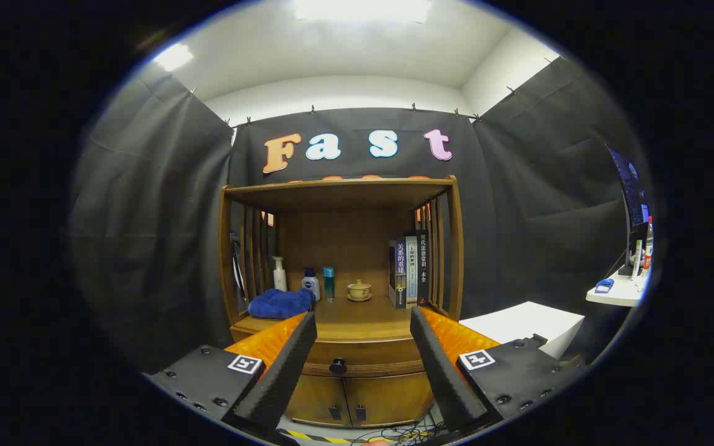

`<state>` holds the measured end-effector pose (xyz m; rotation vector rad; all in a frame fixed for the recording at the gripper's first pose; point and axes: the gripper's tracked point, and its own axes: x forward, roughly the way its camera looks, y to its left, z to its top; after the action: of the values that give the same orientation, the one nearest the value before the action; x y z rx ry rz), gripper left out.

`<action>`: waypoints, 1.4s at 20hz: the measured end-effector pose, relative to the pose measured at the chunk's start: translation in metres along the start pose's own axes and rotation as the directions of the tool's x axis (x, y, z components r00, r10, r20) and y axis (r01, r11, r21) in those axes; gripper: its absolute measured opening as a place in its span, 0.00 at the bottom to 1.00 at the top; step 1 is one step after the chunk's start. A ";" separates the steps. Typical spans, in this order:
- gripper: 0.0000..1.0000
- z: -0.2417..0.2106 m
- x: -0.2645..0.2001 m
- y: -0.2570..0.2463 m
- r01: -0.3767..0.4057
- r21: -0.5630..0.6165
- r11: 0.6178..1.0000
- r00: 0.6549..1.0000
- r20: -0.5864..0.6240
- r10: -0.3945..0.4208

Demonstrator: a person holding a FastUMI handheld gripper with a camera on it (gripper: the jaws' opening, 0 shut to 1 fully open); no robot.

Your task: Pull open the drawer, take out the items inside it, and place them on the countertop above the cabinet.

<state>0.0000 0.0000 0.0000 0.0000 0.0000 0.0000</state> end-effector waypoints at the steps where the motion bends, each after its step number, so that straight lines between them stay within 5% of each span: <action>1: 0.99 0.002 -0.001 0.003 -0.001 -0.001 1.000 1.000 -0.001 0.001; 15: 0.98 0.014 -0.011 0.029 -0.041 -0.010 0.999 0.999 0.032 0.042; 28: 0.98 0.023 -0.009 0.000 0.012 0.046 0.999 0.998 0.068 -0.015</action>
<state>-0.0090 0.0002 0.0226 0.0457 -0.0681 -0.0133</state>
